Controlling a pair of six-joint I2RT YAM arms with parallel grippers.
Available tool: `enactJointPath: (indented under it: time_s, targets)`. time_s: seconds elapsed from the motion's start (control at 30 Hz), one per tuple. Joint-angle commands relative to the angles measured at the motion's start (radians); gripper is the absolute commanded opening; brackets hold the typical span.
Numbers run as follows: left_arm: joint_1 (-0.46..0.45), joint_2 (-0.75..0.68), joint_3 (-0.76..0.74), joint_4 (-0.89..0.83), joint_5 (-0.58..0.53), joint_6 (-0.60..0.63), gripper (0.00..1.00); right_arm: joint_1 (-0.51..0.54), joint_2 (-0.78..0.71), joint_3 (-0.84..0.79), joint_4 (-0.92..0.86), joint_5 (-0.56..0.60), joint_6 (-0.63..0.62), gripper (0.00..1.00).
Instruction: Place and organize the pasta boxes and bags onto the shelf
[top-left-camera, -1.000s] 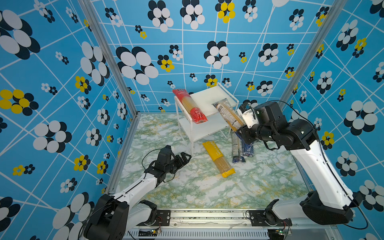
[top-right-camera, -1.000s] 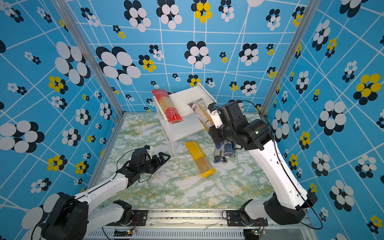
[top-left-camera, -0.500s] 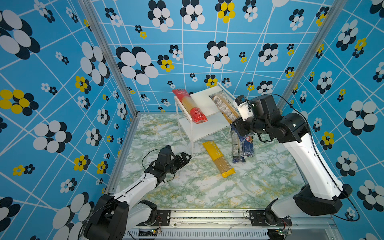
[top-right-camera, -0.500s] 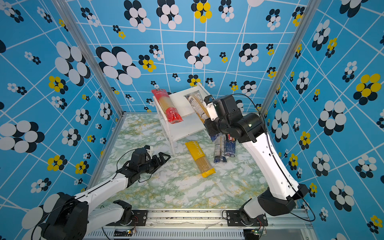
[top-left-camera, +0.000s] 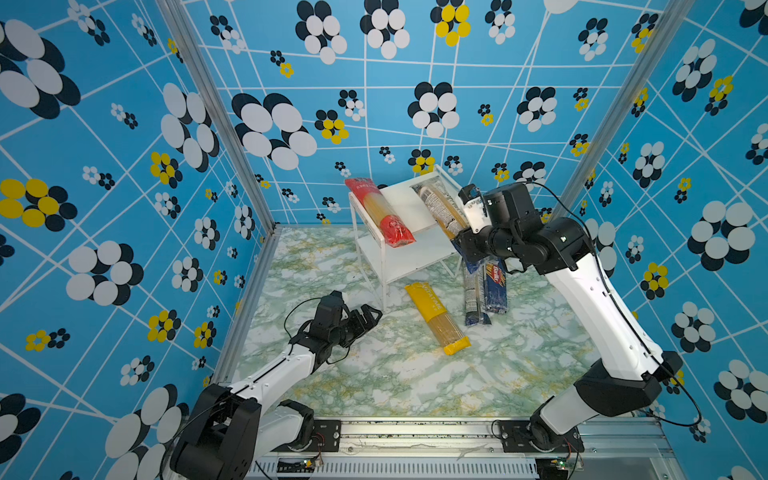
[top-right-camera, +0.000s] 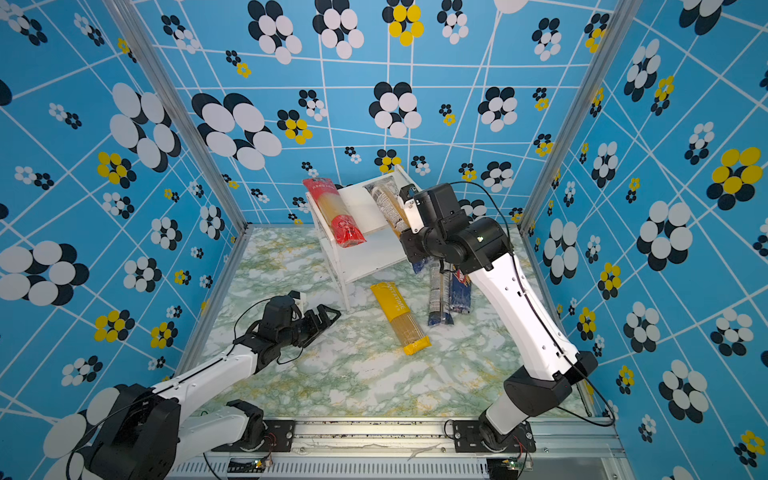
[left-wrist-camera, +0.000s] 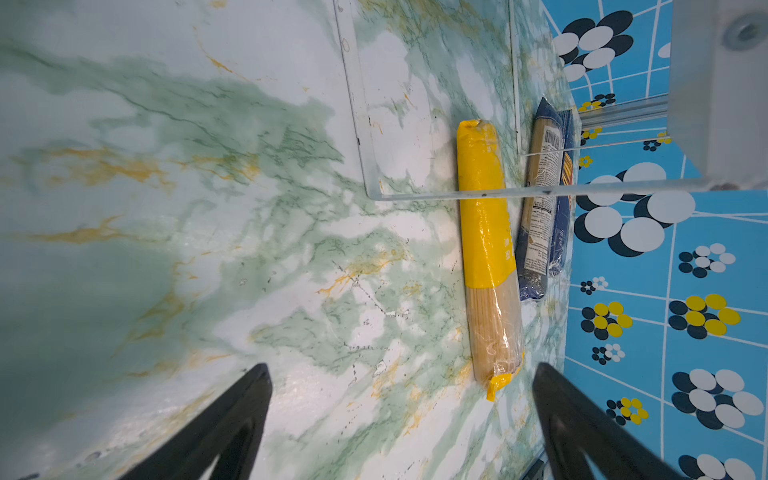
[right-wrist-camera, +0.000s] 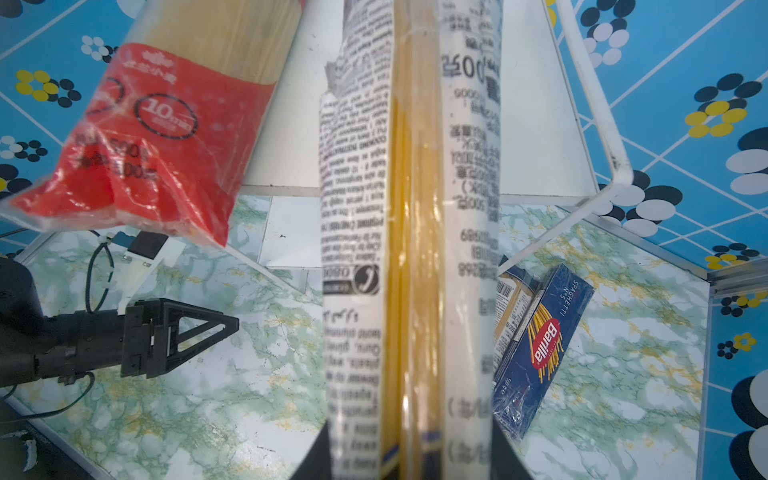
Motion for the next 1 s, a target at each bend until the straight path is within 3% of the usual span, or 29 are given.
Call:
enactJointPath:
  time_s: [0.0, 0.97]
  targets:
    - [0.009, 0.008, 0.037, 0.001, 0.019, 0.025, 0.99, -0.008, -0.013, 0.073, 0.19, 0.026, -0.014, 0.0]
    - [0.045, -0.092, 0.015, -0.045, 0.033, 0.033, 0.99, -0.018, 0.201, 0.294, 0.247, 0.02, -0.012, 0.0]
